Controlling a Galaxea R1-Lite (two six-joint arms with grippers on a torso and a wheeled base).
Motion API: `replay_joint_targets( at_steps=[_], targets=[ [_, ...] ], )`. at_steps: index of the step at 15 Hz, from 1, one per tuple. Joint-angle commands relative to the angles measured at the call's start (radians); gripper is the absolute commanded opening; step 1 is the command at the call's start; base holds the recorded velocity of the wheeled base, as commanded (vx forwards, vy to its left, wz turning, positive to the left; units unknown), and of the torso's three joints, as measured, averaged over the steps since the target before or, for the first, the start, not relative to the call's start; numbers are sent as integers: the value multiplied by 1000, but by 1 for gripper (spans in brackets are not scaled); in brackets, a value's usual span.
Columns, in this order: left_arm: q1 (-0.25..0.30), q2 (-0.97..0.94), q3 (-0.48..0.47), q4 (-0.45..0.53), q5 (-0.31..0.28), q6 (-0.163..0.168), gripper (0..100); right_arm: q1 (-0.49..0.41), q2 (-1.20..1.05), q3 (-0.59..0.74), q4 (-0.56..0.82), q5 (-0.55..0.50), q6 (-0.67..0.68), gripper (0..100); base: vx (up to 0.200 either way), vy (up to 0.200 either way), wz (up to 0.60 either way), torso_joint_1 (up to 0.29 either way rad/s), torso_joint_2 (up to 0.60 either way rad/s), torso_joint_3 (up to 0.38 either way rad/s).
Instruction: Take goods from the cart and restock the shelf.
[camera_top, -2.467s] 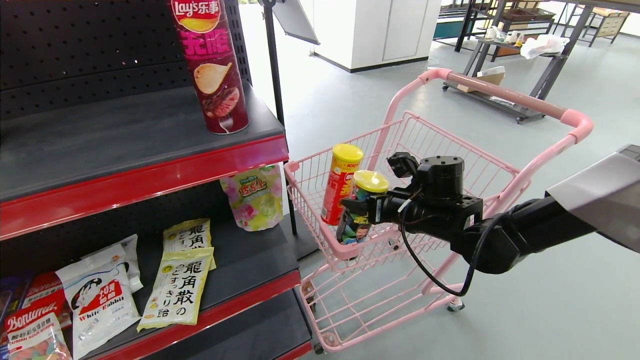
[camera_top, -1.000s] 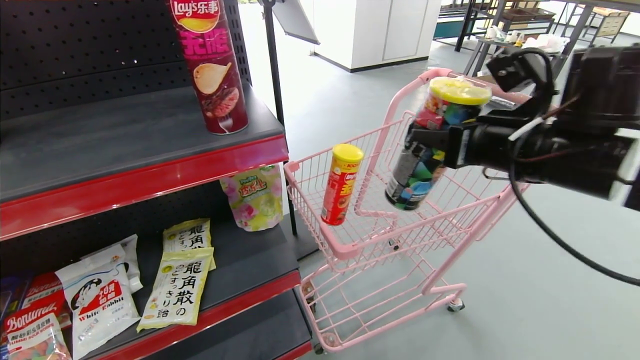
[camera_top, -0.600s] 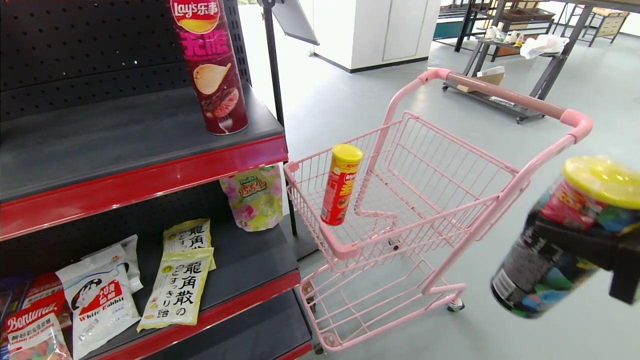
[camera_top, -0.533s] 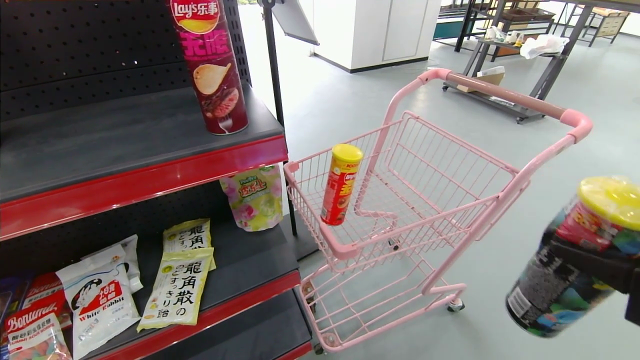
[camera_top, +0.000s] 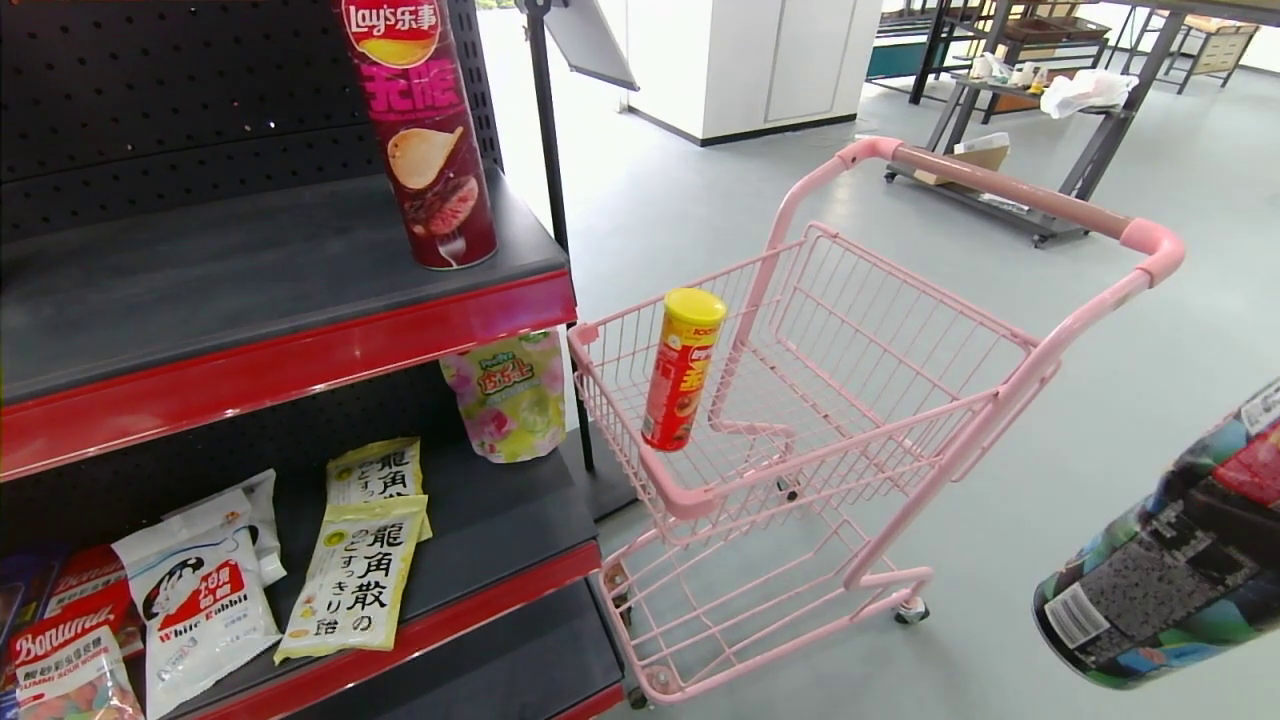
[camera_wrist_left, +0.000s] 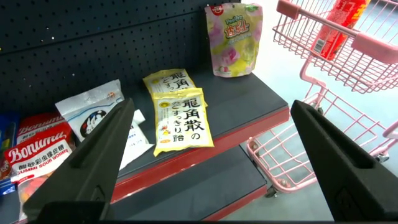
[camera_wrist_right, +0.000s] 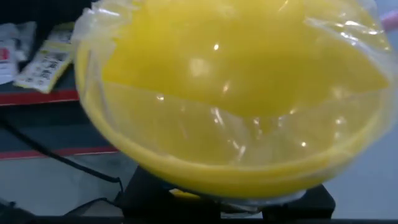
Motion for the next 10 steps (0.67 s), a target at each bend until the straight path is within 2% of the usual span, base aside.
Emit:
replay_joint_targets(
  at_steps=[1, 5, 7, 10],
  targets=[
    [0, 1, 0, -1, 0, 0, 100, 5, 63, -34, -3, 33, -19, 0, 0, 0, 0, 0, 0, 0],
    [0, 1, 0, -1, 0, 0, 100, 7, 113, -19, -11, 48, -45, 0, 0, 0, 0, 0, 0, 0],
    [0, 1, 0, -1, 0, 0, 100, 7, 130, -11, -12, 96, -45, 0, 0, 0, 0, 73, -273, -200],
    [0, 1, 0, -1, 0, 0, 100, 7, 152, -16, -12, 97, -45, 0, 0, 0, 0, 129, -466, -326]
  ],
)
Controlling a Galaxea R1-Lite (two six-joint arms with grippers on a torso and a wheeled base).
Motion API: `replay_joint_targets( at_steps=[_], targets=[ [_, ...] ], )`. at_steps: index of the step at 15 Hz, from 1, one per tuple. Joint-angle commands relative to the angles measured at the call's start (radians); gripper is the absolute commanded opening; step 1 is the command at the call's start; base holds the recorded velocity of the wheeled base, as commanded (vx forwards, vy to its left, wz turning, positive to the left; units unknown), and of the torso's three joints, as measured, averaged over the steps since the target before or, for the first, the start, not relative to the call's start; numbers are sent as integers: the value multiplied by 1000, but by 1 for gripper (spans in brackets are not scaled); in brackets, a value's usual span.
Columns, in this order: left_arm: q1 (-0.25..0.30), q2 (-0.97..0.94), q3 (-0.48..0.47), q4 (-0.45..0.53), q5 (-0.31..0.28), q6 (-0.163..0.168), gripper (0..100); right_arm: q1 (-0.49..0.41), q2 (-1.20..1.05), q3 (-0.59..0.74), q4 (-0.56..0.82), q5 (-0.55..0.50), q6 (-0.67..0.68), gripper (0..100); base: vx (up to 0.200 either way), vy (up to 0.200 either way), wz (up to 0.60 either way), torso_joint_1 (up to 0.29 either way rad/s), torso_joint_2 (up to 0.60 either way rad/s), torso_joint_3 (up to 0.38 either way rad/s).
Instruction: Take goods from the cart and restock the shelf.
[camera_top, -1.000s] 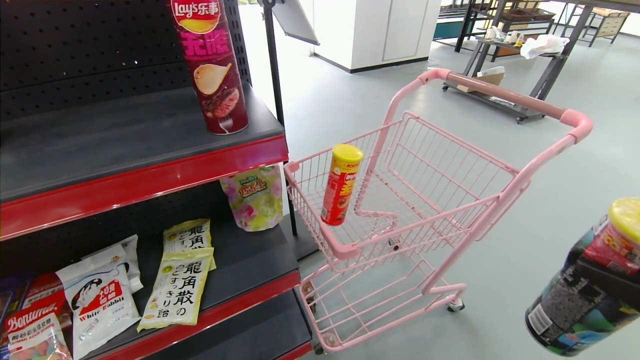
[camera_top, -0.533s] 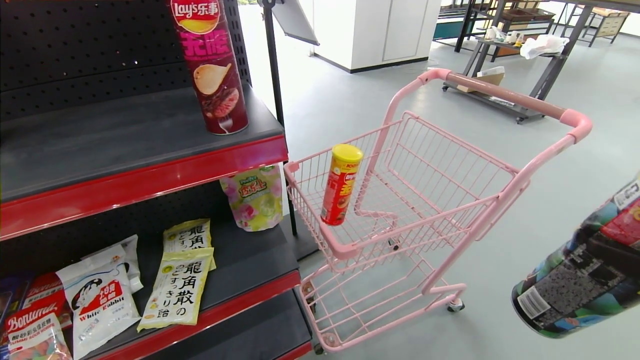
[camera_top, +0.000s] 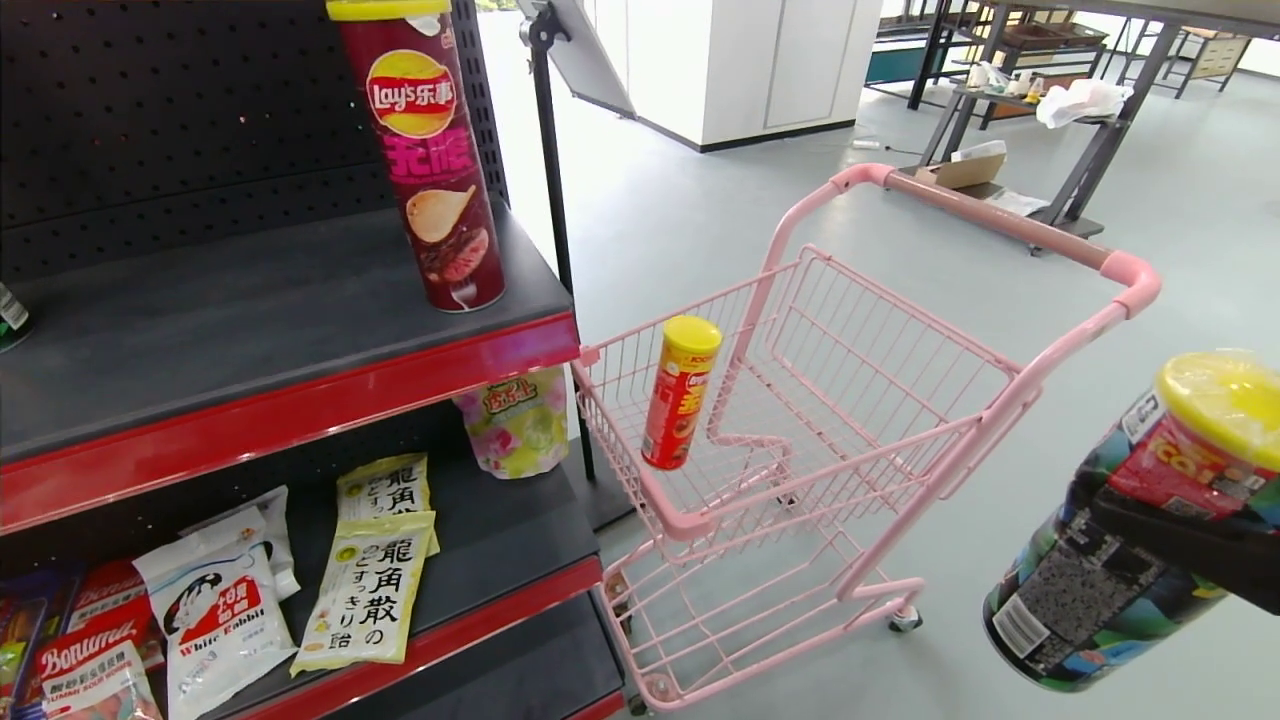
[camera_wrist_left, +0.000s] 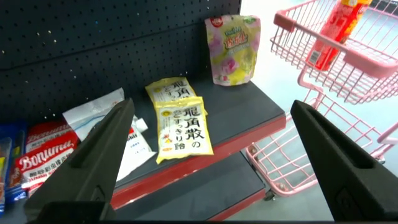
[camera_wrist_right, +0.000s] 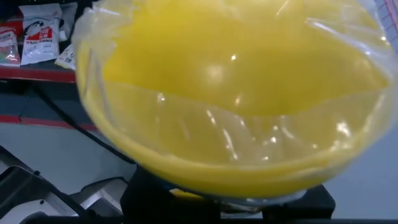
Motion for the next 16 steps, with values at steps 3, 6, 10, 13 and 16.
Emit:
replay_joint_targets(
  at_steps=[3, 6, 10, 13, 16],
  targets=[
    [0, 1, 0, 1, 0, 0, 100, 0, 39, 3, 1, 2, -5, 0, 0, 0, 0, 160, -527, -359],
    [0, 1, 0, 1, 0, 2, 100, 0, 55, 0, -1, 2, -5, 0, 0, 0, 0, 194, -549, -359],
    [0, 1, 0, 1, 0, 0, 100, 0, 66, -8, -1, 2, -5, 0, 0, 0, 0, 228, -604, -383],
    [0, 1, -1, 1, 0, 0, 100, 2, 75, -8, -1, 3, -5, 0, 0, 0, 0, 191, -463, -281],
    [0, 1, 0, 1, 0, 0, 100, -1, 92, -3, -2, 2, -30, 0, 0, 0, 0, 164, -388, -227]
  ],
)
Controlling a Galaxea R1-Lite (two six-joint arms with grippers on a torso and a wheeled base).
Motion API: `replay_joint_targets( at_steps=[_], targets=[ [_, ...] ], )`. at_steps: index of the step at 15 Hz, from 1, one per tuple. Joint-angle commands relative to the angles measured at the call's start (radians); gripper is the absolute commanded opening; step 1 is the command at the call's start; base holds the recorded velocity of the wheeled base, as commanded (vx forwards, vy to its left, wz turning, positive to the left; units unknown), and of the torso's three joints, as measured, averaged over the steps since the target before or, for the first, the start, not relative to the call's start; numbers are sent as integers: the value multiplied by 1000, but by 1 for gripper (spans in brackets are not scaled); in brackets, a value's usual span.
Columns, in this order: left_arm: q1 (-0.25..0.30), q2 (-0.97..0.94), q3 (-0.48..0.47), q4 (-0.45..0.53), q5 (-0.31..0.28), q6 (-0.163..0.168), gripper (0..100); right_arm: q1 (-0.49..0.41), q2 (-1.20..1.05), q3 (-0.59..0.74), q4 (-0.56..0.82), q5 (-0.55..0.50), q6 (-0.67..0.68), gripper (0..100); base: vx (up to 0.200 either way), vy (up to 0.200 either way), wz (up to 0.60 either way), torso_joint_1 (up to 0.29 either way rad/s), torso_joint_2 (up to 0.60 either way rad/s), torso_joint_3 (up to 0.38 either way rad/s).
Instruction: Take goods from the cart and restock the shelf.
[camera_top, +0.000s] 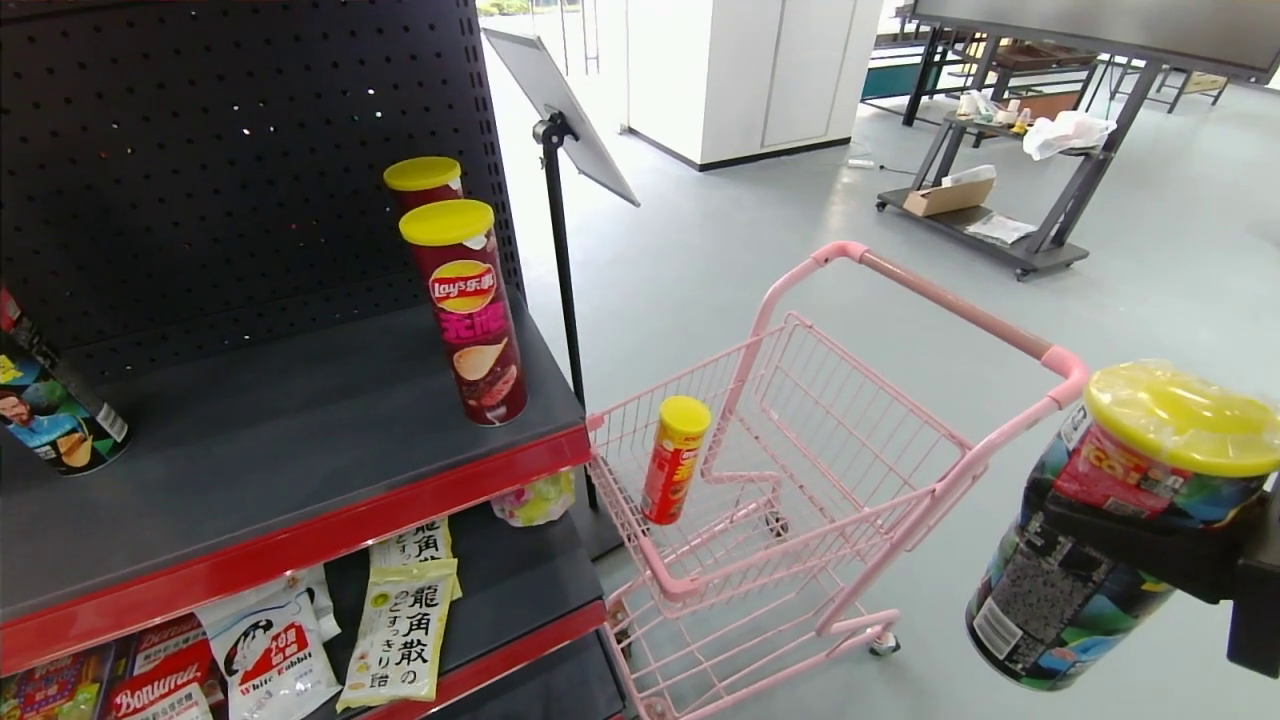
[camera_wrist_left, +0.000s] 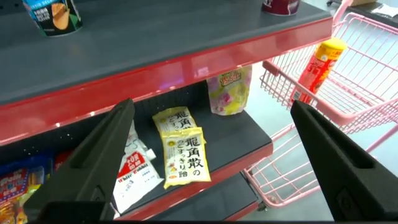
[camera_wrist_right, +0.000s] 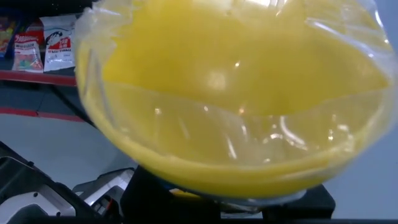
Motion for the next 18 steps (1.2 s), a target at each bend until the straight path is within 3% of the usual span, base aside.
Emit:
replay_joint_targets(
  at_steps=[1, 12, 18],
  targets=[
    [0, 1, 0, 0, 0, 0, 100, -1, 15, 8, 2, -1, -4, 0, 0, 0, 0, 46, -105, -51],
    [0, 1, 0, 2, 0, -3, 100, -1, 33, 10, 2, -1, -8, 0, 0, 0, 600, 7, -5, -6],
    [0, 1, 0, 0, 1, 0, 100, 0, 44, 13, 2, 0, -33, 0, 0, 0, 0, 0, 0, 0]
  ],
)
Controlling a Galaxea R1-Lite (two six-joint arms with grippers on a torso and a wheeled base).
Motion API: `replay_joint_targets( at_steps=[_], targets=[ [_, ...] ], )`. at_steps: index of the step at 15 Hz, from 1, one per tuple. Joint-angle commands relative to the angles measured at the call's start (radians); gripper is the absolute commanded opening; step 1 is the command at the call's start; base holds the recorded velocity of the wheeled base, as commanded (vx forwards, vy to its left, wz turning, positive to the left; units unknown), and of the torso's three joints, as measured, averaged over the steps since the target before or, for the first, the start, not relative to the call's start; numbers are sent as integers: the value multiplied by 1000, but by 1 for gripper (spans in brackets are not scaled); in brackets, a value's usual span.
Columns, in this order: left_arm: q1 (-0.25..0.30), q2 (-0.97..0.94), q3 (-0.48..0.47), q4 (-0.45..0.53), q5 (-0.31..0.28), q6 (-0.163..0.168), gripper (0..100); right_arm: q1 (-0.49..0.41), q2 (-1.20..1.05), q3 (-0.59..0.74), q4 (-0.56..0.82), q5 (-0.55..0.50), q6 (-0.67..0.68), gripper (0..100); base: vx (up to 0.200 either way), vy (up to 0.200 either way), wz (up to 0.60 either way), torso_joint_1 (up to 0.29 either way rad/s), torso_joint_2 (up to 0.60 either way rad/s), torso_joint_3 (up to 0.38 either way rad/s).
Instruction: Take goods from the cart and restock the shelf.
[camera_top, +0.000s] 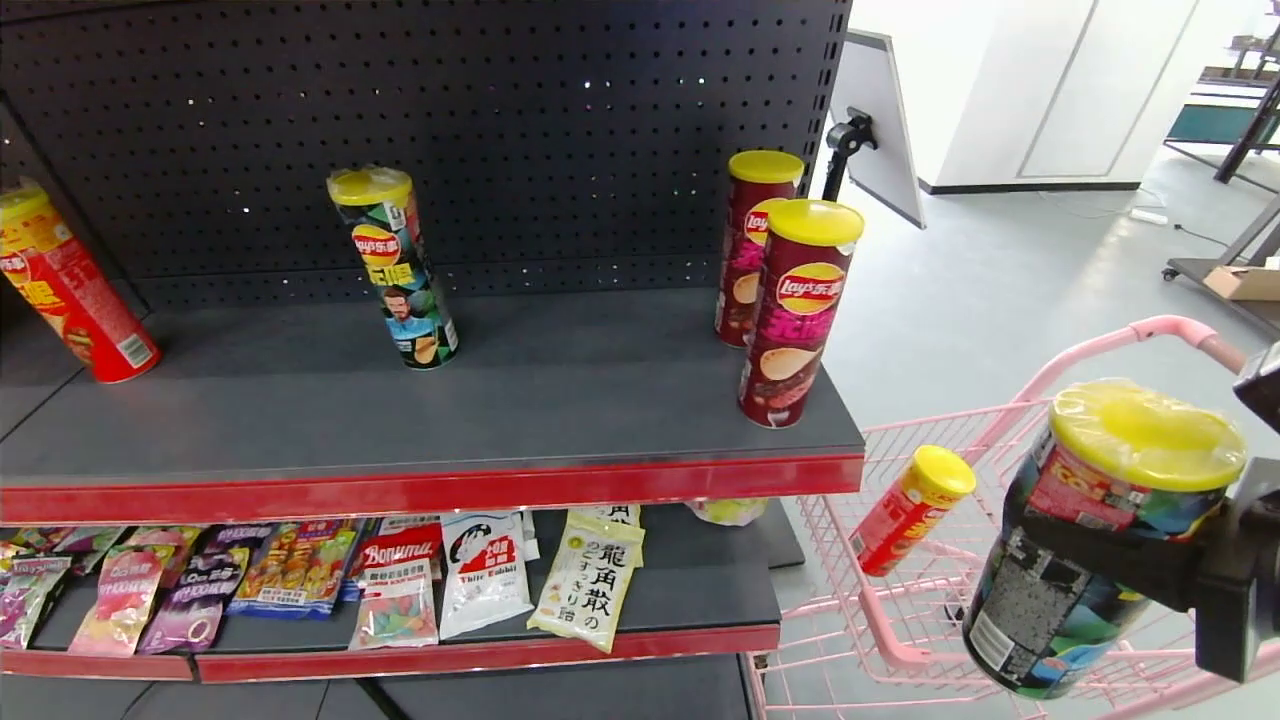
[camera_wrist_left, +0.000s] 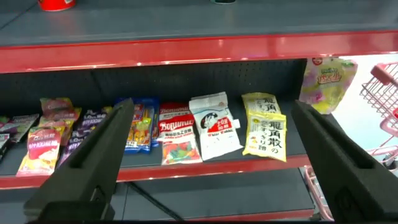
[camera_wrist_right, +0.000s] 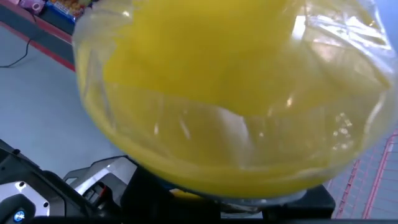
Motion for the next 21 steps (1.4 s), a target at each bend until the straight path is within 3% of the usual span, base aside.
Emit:
replay_joint_targets(
  at_steps=[1, 13, 21],
  targets=[
    [0, 1, 0, -1, -1, 1, 100, 1, 2, 3, 0, 1, 1, 0, 0, 200, 0, 7, 2, 2],
    [0, 1, 0, -1, -1, 4, 100, 26, -10, 9, 0, 1, -7, 0, 0, 200, 0, 2, 3, 3],
    [0, 1, 0, -1, -1, 4, 100, 95, -22, 27, -3, 2, 1, 0, 0, 200, 0, 3, 2, 3]
  ],
)
